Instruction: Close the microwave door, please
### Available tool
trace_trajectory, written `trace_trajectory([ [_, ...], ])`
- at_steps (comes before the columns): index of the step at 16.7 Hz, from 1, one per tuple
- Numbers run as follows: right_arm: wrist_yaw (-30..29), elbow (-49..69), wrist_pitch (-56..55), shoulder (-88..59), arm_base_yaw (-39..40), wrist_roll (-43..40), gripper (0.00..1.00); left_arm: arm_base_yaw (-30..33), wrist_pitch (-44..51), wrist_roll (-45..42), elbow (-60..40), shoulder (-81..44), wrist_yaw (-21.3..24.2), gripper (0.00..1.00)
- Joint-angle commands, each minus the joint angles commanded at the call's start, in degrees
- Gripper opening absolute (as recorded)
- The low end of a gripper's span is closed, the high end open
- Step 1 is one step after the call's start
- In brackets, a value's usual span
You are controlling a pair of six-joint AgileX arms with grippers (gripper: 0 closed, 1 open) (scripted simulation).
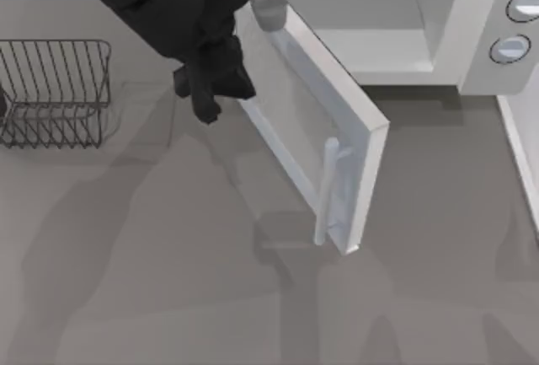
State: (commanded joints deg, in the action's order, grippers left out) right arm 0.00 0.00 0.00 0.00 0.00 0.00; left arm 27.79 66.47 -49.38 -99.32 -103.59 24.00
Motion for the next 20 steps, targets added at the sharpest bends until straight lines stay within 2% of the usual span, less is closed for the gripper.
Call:
trace_trajectory([
  [20,0.0,0.0,0.0,0.0,0.0,0.0,1.0,2.69,-0.74,2.83,-2.23,-1.84,-0.94,0.0],
])
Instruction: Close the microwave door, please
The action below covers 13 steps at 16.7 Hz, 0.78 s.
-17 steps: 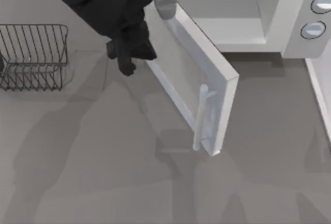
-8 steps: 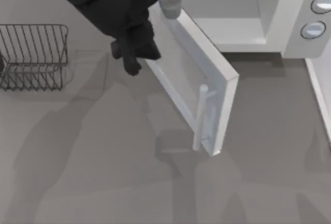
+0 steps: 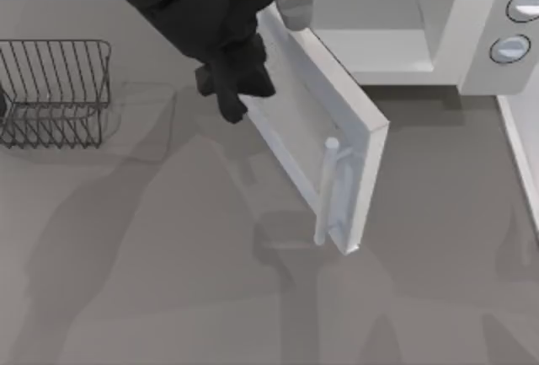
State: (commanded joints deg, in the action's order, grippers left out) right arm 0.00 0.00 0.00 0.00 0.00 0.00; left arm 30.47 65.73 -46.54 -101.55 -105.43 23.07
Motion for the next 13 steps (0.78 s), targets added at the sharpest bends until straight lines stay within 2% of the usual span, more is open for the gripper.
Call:
trace_trajectory([
  [13,0.0,0.0,0.0,0.0,0.0,0.0,1.0,2.08,-0.44,2.58,-2.08,-1.51,-0.81,0.0],
])
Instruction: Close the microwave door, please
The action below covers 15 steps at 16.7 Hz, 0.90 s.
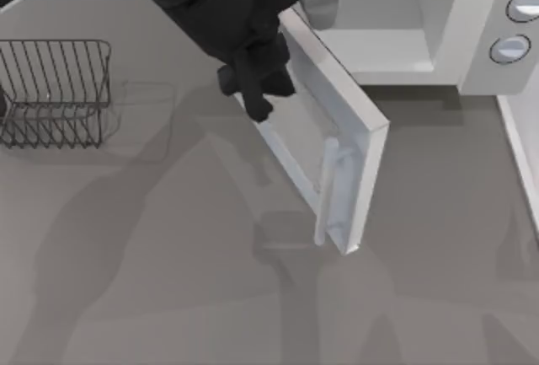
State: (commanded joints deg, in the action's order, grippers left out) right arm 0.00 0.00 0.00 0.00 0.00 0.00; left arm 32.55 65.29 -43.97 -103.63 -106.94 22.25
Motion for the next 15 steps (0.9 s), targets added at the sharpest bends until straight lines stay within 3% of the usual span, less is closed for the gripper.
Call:
trace_trajectory([
  [15,0.0,0.0,0.0,0.0,0.0,0.0,1.0,4.05,0.02,4.21,-4.98,-4.11,-1.45,0.0],
])
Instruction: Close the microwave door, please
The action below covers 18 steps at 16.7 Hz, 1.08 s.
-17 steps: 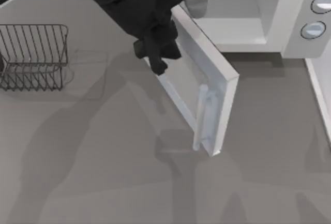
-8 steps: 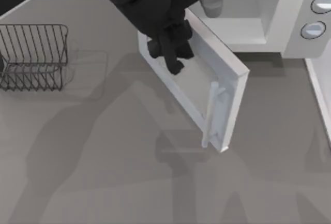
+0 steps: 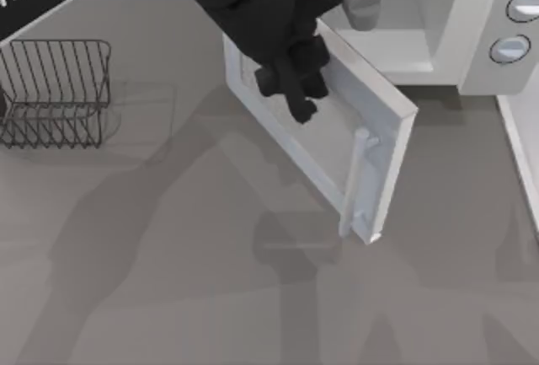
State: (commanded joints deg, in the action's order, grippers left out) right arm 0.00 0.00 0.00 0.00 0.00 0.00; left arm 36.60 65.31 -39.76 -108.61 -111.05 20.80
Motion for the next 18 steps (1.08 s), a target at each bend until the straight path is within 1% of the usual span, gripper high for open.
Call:
trace_trajectory([
  [7,0.0,0.0,0.0,0.0,0.0,0.0,1.0,0.63,-0.1,0.67,-0.98,-0.4,-0.17,0.0],
  [14,0.0,0.0,0.0,0.0,0.0,0.0,1.0,2.27,2.59,2.8,-1.62,-3.94,-0.11,0.0],
  [18,0.0,0.0,0.0,0.0,0.0,0.0,1.0,2.75,0.36,2.83,-4.59,-3.15,-1.05,0.0],
])
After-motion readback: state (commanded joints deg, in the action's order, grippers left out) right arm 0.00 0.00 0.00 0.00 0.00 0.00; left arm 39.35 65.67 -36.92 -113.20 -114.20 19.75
